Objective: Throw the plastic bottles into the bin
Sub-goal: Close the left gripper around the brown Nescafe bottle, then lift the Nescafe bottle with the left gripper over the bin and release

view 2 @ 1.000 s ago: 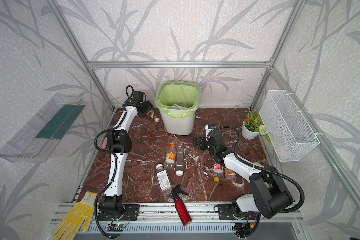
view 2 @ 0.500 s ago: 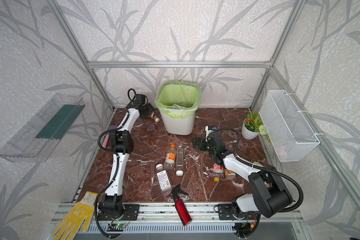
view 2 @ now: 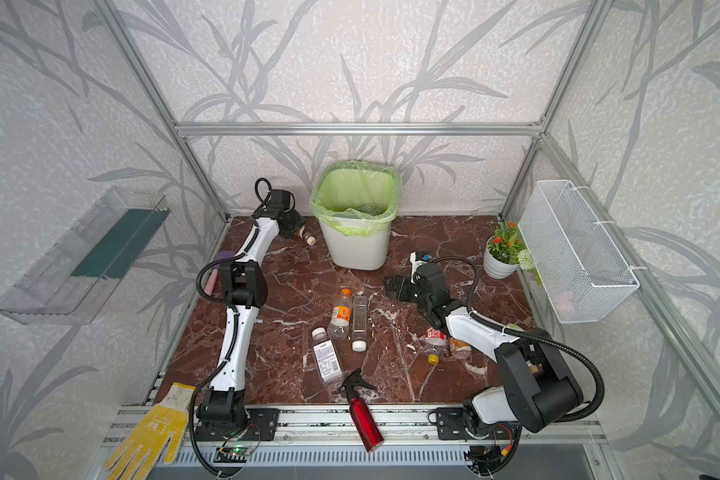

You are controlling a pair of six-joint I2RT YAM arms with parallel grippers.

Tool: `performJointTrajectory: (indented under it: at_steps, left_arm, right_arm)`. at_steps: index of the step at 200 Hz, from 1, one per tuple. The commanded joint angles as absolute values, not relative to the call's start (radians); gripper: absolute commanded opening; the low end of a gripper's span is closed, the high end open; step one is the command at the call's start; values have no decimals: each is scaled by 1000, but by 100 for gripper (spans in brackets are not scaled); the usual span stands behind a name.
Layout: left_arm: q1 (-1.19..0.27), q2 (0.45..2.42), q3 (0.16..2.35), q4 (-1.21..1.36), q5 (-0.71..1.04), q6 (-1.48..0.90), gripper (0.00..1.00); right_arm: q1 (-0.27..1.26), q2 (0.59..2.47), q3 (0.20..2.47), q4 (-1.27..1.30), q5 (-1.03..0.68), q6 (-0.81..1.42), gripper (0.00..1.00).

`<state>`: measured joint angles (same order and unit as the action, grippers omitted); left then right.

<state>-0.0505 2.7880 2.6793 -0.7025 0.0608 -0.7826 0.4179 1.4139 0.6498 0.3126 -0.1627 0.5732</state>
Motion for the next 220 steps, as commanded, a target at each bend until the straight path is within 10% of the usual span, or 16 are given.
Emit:
performJointTrajectory:
  at_steps: [1, 220]
  left_arm:
    - [-47, 2745, 2636, -708, 68, -738, 52]
    - [-153, 1128, 966, -16, 119, -318, 45]
  right_arm:
    - [420, 1425, 652, 334, -167, 573, 96]
    - [423, 1466, 735, 238, -173, 462, 95]
